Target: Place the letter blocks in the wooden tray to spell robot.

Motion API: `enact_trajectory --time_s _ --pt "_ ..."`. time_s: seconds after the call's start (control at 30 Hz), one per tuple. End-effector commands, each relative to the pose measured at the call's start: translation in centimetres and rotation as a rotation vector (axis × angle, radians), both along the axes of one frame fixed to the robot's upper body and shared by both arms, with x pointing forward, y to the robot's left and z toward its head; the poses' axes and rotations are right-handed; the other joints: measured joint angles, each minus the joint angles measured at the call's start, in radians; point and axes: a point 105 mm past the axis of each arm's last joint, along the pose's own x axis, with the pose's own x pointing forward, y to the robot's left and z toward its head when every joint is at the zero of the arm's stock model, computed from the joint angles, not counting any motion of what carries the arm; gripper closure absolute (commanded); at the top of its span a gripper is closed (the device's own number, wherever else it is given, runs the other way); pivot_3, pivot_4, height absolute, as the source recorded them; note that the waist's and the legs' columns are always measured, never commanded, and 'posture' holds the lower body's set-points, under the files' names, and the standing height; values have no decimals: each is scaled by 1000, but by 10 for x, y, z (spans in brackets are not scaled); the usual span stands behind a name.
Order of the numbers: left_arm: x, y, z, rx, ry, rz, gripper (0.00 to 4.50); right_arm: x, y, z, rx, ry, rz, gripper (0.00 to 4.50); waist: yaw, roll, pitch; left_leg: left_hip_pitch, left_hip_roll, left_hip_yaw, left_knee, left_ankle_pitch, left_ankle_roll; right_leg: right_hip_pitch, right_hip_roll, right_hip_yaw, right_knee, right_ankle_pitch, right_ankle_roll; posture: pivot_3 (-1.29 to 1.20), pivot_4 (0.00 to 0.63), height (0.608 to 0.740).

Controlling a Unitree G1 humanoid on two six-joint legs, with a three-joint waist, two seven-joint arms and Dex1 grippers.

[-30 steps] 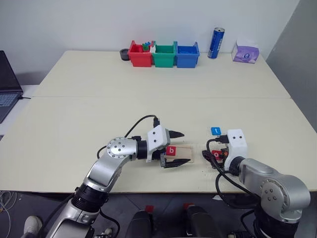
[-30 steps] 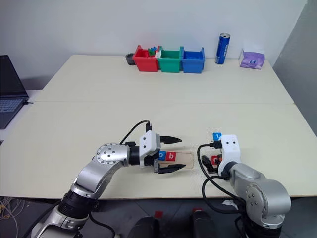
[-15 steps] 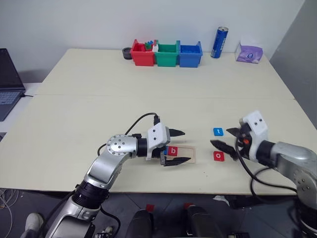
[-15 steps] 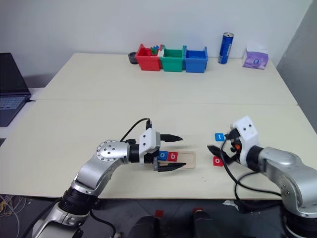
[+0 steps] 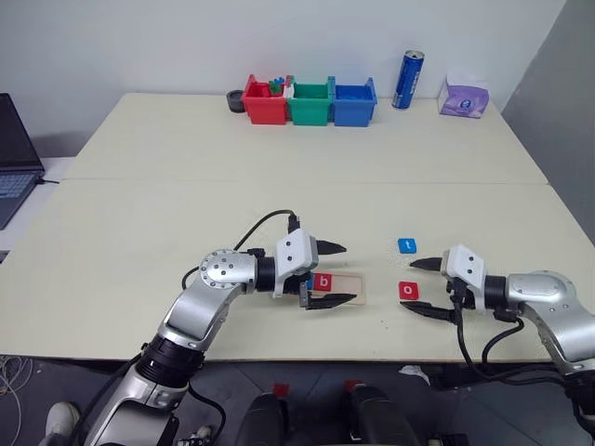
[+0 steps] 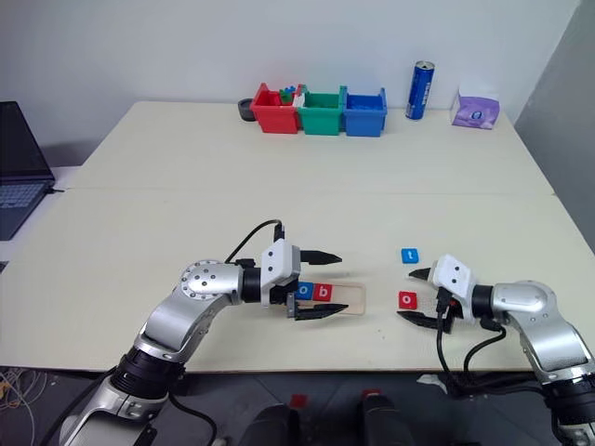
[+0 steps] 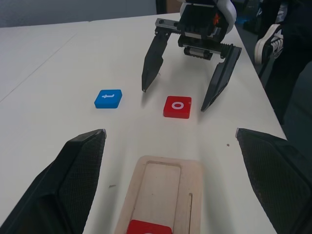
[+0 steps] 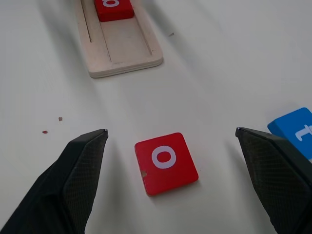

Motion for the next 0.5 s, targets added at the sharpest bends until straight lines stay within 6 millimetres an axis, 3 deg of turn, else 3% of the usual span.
enact_trajectory --time_s 0.03,0.3,0.4,0.5 --pt "-3 -3 8 -10 -41 -28 0 2 1 -1 -7 5 28 35 0 0 0 0 0 0 0 0 0 0 0 0 0 0 0 0 150 740" --pt "-5 -4 8 -5 -43 -46 0 3 -5 -9 -14 50 27 35 0 0 0 1 0 0 0 0 0 0 0 0 1 0 0 0 150 740" --pt "-6 -5 8 -5 -44 -50 0 5 -4 -7 -4 47 23 641 0 0 0 1 0 0 0 0 0 1 0 0 1 0 0 0 150 740" --pt "-7 -5 7 -3 -45 -55 0 6 -3 -8 -5 45 23 1579 0 0 0 2 0 0 0 0 0 1 0 1 1 0 0 0 150 740"
